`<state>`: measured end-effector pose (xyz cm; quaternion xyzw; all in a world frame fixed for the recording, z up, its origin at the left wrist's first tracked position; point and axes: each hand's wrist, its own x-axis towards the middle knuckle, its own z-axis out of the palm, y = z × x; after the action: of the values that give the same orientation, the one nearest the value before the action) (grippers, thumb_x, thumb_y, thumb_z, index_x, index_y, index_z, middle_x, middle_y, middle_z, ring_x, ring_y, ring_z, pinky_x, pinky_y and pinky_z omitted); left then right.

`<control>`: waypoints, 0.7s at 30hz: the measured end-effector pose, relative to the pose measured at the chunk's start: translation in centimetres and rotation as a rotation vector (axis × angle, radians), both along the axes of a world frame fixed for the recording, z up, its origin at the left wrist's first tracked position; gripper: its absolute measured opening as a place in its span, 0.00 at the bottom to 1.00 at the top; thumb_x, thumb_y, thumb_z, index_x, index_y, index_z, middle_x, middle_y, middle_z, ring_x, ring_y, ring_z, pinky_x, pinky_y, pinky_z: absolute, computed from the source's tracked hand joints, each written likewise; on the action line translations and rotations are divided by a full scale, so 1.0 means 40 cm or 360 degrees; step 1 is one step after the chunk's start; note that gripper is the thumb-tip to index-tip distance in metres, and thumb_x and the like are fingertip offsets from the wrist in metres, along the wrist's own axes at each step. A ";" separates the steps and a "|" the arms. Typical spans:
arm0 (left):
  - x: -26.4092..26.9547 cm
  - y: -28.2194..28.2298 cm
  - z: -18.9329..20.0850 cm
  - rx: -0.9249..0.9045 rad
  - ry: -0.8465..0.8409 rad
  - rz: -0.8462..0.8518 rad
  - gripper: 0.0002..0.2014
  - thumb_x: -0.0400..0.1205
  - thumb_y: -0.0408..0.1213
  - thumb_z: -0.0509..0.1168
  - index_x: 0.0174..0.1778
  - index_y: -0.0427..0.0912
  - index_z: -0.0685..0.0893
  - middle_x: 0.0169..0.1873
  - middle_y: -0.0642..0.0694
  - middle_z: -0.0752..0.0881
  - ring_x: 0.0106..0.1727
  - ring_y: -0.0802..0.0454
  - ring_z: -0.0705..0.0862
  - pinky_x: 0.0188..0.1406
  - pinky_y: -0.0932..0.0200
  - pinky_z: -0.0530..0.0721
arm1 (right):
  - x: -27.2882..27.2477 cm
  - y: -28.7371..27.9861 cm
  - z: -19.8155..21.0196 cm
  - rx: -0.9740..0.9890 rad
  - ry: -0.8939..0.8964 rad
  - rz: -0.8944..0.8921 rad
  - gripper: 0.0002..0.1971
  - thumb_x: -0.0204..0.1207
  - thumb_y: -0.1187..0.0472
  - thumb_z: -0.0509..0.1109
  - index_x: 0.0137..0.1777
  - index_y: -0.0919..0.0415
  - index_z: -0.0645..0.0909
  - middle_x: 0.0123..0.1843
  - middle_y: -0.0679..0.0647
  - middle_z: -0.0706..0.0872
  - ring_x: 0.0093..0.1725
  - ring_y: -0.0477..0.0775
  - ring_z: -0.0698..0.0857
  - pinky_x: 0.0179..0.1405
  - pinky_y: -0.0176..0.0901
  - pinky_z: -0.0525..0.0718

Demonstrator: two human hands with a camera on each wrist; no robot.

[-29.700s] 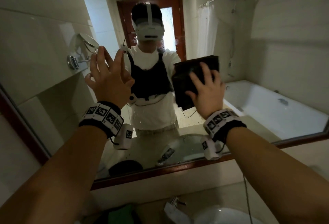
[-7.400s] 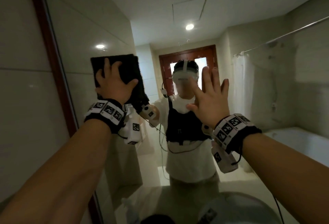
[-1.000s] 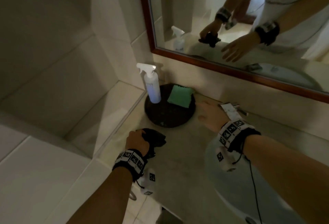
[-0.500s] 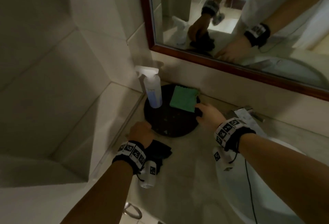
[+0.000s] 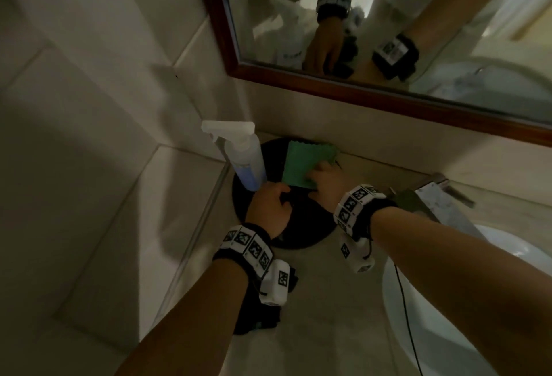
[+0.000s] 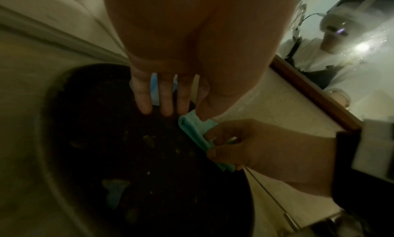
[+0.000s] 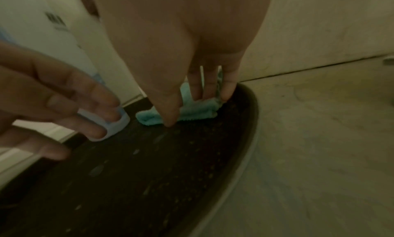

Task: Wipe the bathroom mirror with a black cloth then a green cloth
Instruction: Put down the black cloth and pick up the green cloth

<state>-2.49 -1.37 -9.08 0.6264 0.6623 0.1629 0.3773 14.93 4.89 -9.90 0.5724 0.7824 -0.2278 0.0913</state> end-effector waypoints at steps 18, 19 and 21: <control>-0.008 0.030 -0.014 0.0117 -0.0099 -0.0118 0.23 0.83 0.28 0.64 0.75 0.36 0.75 0.71 0.37 0.77 0.74 0.41 0.74 0.76 0.54 0.69 | 0.021 0.034 -0.012 0.0090 0.0335 -0.0096 0.14 0.84 0.62 0.62 0.64 0.62 0.82 0.60 0.62 0.86 0.55 0.62 0.84 0.48 0.43 0.77; -0.004 0.031 -0.011 0.0121 -0.0092 -0.0136 0.26 0.82 0.28 0.65 0.78 0.36 0.72 0.76 0.37 0.73 0.78 0.41 0.70 0.80 0.54 0.64 | 0.029 0.030 0.000 0.0072 0.0383 -0.0080 0.13 0.84 0.61 0.62 0.64 0.62 0.82 0.60 0.62 0.87 0.55 0.62 0.85 0.50 0.44 0.78; 0.008 0.032 0.003 0.0171 -0.0063 -0.0126 0.32 0.80 0.28 0.67 0.82 0.36 0.67 0.81 0.38 0.68 0.82 0.43 0.64 0.84 0.54 0.57 | 0.044 0.024 0.032 0.0007 0.0463 -0.0031 0.12 0.82 0.62 0.64 0.63 0.61 0.82 0.57 0.60 0.87 0.54 0.61 0.85 0.49 0.44 0.77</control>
<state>-2.18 -0.08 -8.96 0.6681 0.6197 0.1955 0.3623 16.68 5.84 -8.62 0.5409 0.7824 -0.3076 -0.0265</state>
